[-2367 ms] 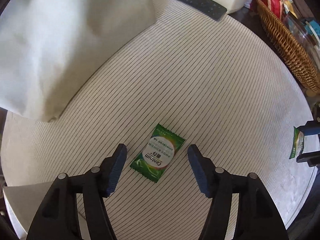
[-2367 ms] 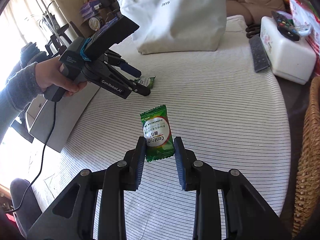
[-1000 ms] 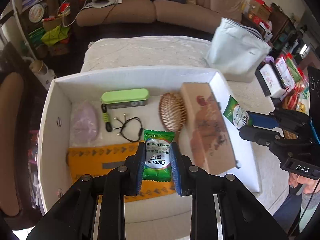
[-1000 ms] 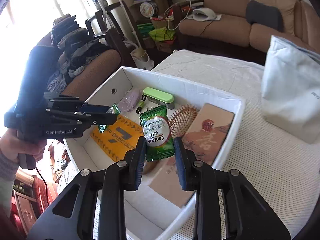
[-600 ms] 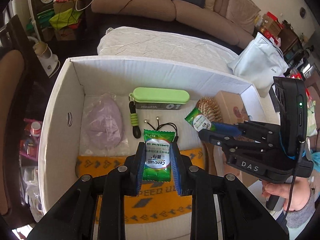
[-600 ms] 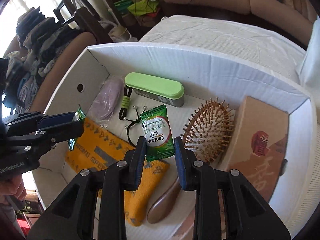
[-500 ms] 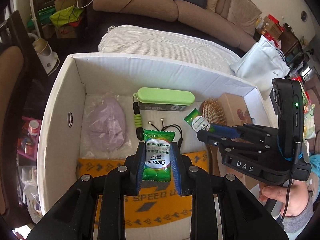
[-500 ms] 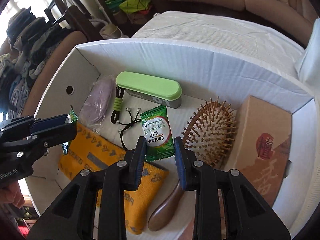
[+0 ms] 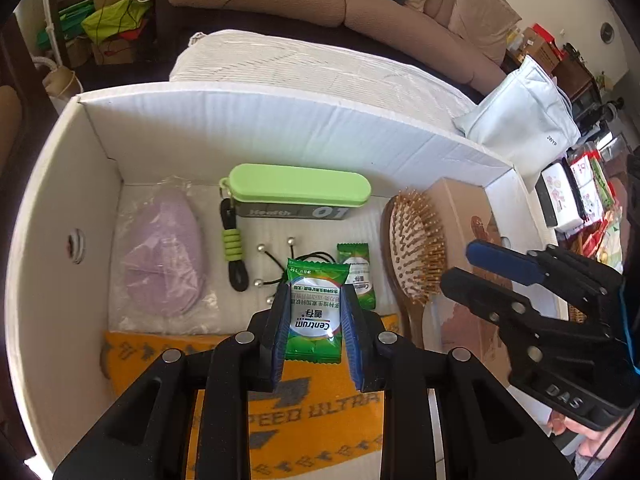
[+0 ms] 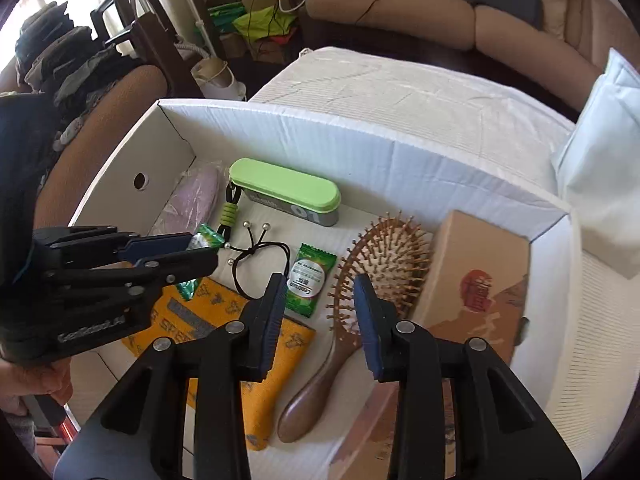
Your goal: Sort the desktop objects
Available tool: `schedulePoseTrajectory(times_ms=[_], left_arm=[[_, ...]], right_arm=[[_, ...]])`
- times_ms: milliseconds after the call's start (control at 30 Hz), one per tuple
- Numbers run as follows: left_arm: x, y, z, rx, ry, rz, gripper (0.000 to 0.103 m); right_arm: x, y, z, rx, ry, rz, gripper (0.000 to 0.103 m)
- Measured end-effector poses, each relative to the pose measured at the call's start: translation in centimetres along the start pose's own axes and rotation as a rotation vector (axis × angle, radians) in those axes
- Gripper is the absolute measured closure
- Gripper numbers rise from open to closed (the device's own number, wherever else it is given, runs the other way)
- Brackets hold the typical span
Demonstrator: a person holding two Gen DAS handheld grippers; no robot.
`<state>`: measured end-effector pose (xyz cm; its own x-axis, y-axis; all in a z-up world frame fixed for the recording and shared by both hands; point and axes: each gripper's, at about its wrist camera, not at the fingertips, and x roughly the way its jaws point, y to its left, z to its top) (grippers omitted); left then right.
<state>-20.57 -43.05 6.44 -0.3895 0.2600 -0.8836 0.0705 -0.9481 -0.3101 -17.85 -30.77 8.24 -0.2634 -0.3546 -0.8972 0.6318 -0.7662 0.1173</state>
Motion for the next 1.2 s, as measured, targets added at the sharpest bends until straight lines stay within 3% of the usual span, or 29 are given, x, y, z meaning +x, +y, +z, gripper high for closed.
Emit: schedulePoseTrajectory(times_ms=[367, 500, 600, 700, 833, 933, 1000, 1033, 1133, 1200], left_arm=[[3.9, -3.5, 2.2, 0.040, 0.064, 0.052, 0.078], [4.8, -3.5, 2.0, 0.084, 0.101, 0.182, 0.071], [3.1, -2.8, 1.8, 0.053, 0.069, 0.176, 0.060], [0.6, -2.7, 1.2, 0.033, 0.025, 0.166, 0.044], [-2.4, -3.0, -0.3, 0.041, -0.003, 0.222, 0.022], [-4.3, -2.8, -1.7, 0.032, -0.017, 0.249, 0.014], [-5.3, -2.5, -2.8, 0.019, -0.018, 0.270, 0.005], [-5.8, -2.4, -3.4, 0.017, -0.022, 0.277, 0.000], [-7.1, -2.1, -5.1, 0.015, -0.026, 0.307, 0.000], [-7.8, -2.0, -6.2, 0.008, -0.032, 0.314, 0.000]], right_arm=[[-3.5, -3.0, -1.8, -0.002, -0.032, 0.055, 0.066], [-3.7, -3.5, -2.5, 0.000, -0.032, 0.074, 0.066], [-4.3, -3.6, -2.9, -0.015, -0.038, 0.075, 0.065], [-4.5, -3.3, -3.2, -0.031, -0.033, 0.072, 0.055], [-4.5, -2.3, -3.3, -0.036, -0.033, 0.078, 0.051], [-4.4, -1.5, -3.5, -0.027, -0.034, 0.086, 0.049], [-4.4, -1.1, -3.9, -0.016, -0.037, 0.092, 0.042], [-4.4, -1.0, -4.2, -0.009, -0.037, 0.097, 0.033], [-4.6, -0.5, -5.1, 0.009, -0.048, 0.084, 0.006], [-5.0, -0.2, -5.7, 0.016, -0.058, 0.071, 0.000]])
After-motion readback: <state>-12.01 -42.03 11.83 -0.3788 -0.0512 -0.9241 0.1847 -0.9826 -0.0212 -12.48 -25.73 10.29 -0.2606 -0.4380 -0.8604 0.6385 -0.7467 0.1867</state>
